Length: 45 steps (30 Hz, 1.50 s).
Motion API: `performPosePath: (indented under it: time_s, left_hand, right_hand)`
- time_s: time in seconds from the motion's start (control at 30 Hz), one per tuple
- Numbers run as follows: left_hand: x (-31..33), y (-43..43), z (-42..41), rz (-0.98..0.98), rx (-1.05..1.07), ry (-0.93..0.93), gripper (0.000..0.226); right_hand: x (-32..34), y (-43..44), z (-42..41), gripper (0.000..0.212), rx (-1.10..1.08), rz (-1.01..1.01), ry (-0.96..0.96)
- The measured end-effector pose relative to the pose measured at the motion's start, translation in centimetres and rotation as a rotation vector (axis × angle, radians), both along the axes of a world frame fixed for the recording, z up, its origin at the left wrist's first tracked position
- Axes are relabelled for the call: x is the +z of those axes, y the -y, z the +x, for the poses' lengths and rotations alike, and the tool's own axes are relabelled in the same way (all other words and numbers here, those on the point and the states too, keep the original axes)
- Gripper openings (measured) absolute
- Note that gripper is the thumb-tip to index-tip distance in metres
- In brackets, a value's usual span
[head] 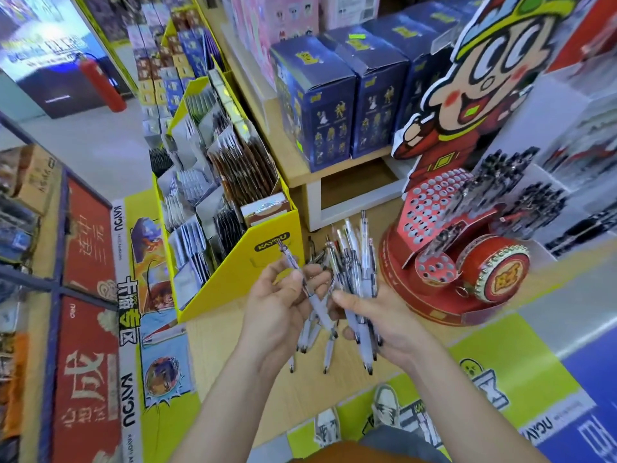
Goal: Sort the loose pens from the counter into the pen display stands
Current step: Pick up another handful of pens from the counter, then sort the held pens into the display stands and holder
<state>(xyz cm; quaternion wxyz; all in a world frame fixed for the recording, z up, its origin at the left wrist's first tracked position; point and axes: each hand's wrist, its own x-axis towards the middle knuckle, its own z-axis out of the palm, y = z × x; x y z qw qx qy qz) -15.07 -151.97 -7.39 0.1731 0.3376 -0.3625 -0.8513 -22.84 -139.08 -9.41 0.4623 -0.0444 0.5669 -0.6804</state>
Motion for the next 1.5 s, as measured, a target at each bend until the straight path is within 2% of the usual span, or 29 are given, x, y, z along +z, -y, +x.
performPosePath:
  time_s: [0.13,0.23,0.3,0.43,0.57,0.73,0.87,1.03,1.17,1.27,1.4,1.5]
  left_hand:
    - [0.6,-0.3,-0.9,0.028,0.009,-0.058,0.022]
    - [1.0,-0.7,-1.1,-0.01,-0.032,-0.07,0.02]
    - [1.2,-0.6,-1.1,-0.111,-0.055,-0.024,0.011]
    - [1.0,-0.5,-1.2,-0.24,-0.102,0.009,0.016]
    - [1.6,-1.6,-2.4,-0.389,-0.097,-0.007,0.012]
    - [3.0,-3.1,-5.4,-0.572,-0.096,-0.041,0.015]
    - [2.2,-5.5,-8.1,-0.695,-0.164,0.02,0.014]
    - [0.5,-8.8,-10.7,-0.922,-0.163,0.111,0.017]
    - [0.4,-11.1,-12.3,-1.32,-0.211,0.115,0.014]
    - [0.4,-12.2,-13.9,-1.517,-0.285,0.126,0.016]
    - [-0.1,-12.5,-15.7,-1.68,-0.395,0.172,0.014]
    - [0.0,-12.5,-16.6,-1.707,-0.462,0.19,0.015]
  right_hand:
    - [0.5,-1.0,0.5,0.026,0.026,0.002,-0.028]
    - [0.6,-1.5,0.7,0.024,-0.02,0.001,-0.036]
    - [0.7,-2.3,0.5,0.019,-0.072,0.003,-0.04]
    - [1.2,-4.2,0.1,0.04,-0.106,0.006,-0.099]
    - [1.1,-6.8,-0.3,0.035,-0.152,0.048,-0.153]
    - [1.3,-12.4,-2.8,0.024,-0.376,0.087,-0.2]
    - [1.4,-16.1,-5.3,0.031,-0.457,0.109,-0.198]
    - [0.7,-18.6,-7.7,0.024,-0.463,0.101,-0.188]
    - [0.6,-19.6,-9.3,0.022,-0.404,0.11,-0.177]
    - [0.8,-20.4,-10.6,0.016,-0.369,0.114,-0.17]
    - [1.1,-21.4,-11.9,0.017,-0.317,0.113,-0.182]
    - [1.1,-21.8,-12.7,0.018,-0.276,0.103,-0.168]
